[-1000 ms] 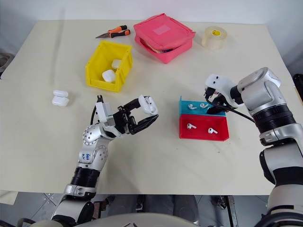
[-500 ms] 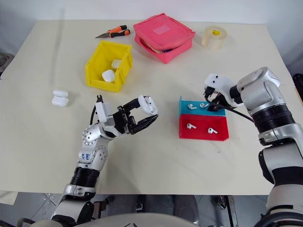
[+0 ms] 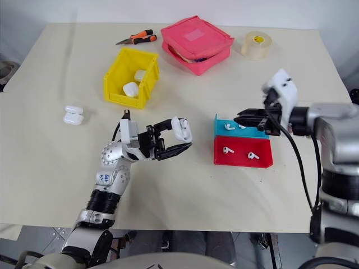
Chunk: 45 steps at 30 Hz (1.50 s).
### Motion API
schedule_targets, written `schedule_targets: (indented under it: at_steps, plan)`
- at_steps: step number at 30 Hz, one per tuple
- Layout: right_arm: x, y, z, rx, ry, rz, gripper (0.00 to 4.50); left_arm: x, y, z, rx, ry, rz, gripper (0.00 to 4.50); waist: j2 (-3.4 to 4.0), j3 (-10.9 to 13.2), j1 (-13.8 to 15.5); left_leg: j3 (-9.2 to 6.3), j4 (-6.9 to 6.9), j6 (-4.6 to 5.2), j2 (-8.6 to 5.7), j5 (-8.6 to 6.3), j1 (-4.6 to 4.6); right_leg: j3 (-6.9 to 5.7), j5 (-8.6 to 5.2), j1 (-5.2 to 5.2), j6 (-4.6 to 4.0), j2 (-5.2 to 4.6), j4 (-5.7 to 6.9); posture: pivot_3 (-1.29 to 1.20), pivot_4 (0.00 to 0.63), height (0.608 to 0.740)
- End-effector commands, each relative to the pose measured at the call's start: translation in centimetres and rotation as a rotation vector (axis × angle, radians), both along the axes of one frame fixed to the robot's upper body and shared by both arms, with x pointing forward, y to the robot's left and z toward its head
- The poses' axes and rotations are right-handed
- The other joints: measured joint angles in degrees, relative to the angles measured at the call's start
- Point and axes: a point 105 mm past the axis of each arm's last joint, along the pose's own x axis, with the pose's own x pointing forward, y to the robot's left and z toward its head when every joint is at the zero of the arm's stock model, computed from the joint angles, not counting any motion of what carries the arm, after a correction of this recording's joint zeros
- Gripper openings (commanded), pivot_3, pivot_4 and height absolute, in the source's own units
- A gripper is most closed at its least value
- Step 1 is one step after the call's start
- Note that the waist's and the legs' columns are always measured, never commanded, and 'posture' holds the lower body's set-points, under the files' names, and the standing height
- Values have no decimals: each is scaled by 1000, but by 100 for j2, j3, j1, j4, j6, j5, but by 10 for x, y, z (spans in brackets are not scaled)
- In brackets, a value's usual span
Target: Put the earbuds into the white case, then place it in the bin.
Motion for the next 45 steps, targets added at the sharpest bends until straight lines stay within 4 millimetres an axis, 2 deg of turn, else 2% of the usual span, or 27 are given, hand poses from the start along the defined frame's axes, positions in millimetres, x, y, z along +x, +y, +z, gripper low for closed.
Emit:
schedule_targets:
  at_steps: [1,5,11,20,37,45]
  plan:
    - [-32,11,21,145,-93,42,469,-5,-8,4,3,-23,-95,2795,0,0,-9,1,1,0,0,0,1,1,0,0,0,0,2,0,150,740]
    - [-52,28,20,297,-118,67,469,-7,-17,4,15,-28,-170,2795,1,-1,-11,2,0,0,0,0,5,5,0,0,-1,1,5,0,150,740]
    - [-74,47,10,406,-110,98,469,-11,-25,6,20,-43,-251,2795,1,-1,-11,3,-1,0,-4,0,6,10,0,0,-1,2,5,0,150,740]
    - [-87,65,4,494,-70,92,469,-11,-29,10,15,-62,-281,2795,1,-1,-23,3,-6,1,-2,0,9,12,-1,0,-3,4,6,0,150,740]
    - [-83,67,-25,442,-9,49,469,-21,-34,25,-29,-85,-314,2795,1,-1,-9,3,-5,8,-4,-4,8,15,-1,2,-3,3,2,0,150,740]
    - [-81,57,-38,354,-18,30,469,-23,-31,29,-43,-78,-302,2795,0,0,-6,3,-5,8,-3,-4,9,15,-1,2,-3,3,1,0,150,740]
